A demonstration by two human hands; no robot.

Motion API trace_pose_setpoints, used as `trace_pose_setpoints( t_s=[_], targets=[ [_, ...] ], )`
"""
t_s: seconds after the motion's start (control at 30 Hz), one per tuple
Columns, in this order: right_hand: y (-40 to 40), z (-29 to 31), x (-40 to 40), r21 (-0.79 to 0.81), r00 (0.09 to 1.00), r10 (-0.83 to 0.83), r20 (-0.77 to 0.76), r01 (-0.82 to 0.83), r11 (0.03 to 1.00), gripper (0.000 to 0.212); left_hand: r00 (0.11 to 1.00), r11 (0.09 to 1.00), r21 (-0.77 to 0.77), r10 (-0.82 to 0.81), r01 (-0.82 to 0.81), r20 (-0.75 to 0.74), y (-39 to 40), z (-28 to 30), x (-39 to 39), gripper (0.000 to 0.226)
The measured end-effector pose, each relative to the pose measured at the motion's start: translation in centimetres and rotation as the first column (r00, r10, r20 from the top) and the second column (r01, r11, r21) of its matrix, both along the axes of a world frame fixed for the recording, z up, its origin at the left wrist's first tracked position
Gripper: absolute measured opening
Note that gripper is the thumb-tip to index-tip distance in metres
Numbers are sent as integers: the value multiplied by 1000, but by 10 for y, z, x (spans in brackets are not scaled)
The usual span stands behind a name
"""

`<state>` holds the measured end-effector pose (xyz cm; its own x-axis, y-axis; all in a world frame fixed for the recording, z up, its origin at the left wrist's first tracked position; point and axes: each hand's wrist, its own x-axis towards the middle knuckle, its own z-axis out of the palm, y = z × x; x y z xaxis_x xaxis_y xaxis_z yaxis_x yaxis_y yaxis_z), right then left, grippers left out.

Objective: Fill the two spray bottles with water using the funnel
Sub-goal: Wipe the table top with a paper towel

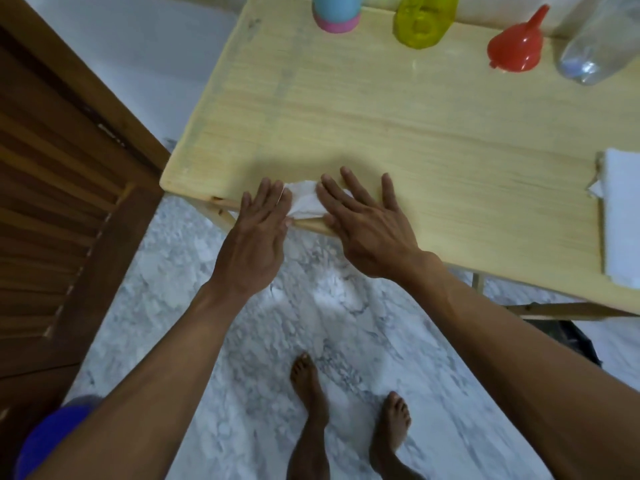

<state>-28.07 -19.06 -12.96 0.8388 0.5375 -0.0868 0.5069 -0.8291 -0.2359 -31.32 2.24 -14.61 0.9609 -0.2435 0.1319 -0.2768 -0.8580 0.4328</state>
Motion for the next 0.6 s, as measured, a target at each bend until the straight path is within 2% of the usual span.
trace_pose_setpoints(
  t_s=[0.07,0.33,0.47,0.6],
  targets=[
    [-12,2,-4,-3,1000,16,2,-16,1000,61,1000,1000,-14,6,-6,10,-12,-1,-7,52],
    [-76,1,-21,-10,999,35,36,-35,999,52,999,998,-43,48,-47,21,-79,-7,-27,53],
    [-108,1,-29,-39,1000,4,20,-3,999,53,998,997,-53,63,-61,30,-116,-8,-34,55],
    [-144,0,-40,-58,997,-18,77,23,998,53,998,999,-40,35,-33,53,-151,-8,-40,54]
  ],
)
